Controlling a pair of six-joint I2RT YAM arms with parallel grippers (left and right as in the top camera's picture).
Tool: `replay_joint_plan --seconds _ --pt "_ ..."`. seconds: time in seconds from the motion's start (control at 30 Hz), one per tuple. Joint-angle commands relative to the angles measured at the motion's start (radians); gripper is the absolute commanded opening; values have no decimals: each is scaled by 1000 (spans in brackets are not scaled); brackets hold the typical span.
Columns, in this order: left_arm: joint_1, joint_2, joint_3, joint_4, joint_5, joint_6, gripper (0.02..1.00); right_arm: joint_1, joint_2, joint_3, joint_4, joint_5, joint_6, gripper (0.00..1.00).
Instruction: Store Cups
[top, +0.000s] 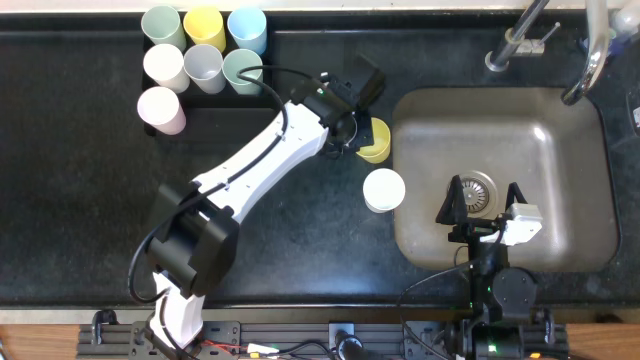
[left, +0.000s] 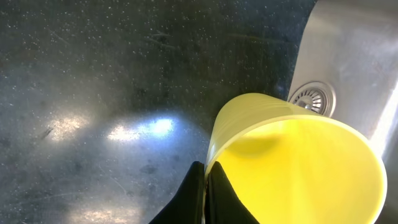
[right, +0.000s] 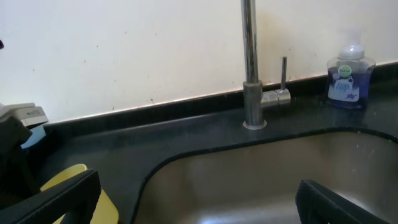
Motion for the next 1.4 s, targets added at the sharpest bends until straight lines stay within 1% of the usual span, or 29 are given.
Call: replay_joint_plan --seconds 0.03,0.17,0.3,0.43,0.57,0.8,0.97,1.4 --pt "81 -74 28 -13 -31 3 36 -6 -9 -13 5 -7 0 996" --pt "209 -184 28 -67 -36 2 36 -6 -9 -13 5 -7 0 998" --pt "377 -275 28 -141 -36 -1 36 -6 -9 -13 5 -7 0 996" --pt "520 -299 28 -217 -36 -1 36 -6 -9 -13 5 -7 0 998" --pt "617 -293 25 -256 -36 1 36 -6 -9 -13 5 -7 0 996" --pt "683 -274 -17 -256 -41 3 36 -6 -9 -13 5 -7 0 998" --pt "684 -262 -85 -196 -45 3 36 -6 -9 -13 5 -7 0 998" --pt "684 -203 -117 -181 -74 2 36 -7 -9 -13 5 -7 0 998"
